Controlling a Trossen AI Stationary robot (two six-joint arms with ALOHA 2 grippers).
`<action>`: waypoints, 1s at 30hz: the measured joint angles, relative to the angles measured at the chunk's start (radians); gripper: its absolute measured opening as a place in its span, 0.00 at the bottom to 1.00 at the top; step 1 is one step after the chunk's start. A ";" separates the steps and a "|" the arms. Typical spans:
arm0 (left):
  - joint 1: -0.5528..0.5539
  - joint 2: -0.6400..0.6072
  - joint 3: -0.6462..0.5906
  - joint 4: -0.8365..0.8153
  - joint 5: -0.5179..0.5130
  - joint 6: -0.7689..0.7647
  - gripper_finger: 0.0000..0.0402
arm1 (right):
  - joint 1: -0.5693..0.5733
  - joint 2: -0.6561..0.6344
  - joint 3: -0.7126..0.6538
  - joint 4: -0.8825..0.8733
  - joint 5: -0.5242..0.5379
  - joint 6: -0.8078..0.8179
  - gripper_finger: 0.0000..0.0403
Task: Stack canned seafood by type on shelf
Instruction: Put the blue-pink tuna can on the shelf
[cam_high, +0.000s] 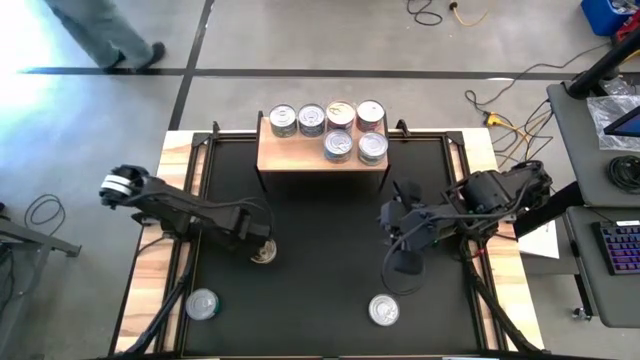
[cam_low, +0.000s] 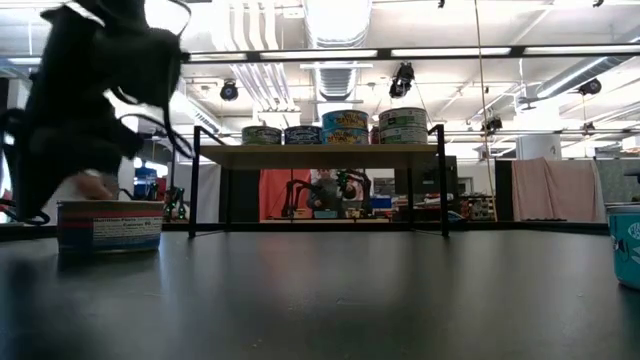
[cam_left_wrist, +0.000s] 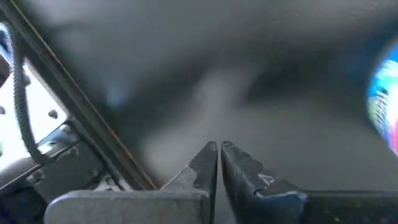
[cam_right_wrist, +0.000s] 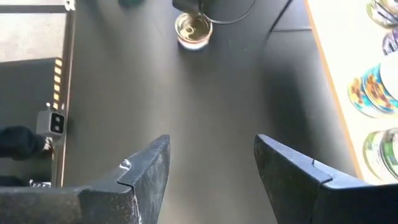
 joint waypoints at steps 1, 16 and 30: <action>0.000 0.025 -0.001 0.014 0.003 0.000 0.01 | 0.000 -0.001 0.000 -0.010 0.000 0.004 0.56; -0.147 0.153 0.271 0.411 -0.106 0.305 0.00 | 0.002 -0.012 0.000 -0.072 0.007 0.094 0.45; -0.184 0.068 0.248 0.075 -0.242 0.351 0.00 | -0.022 0.091 -0.113 -0.039 0.112 0.049 0.35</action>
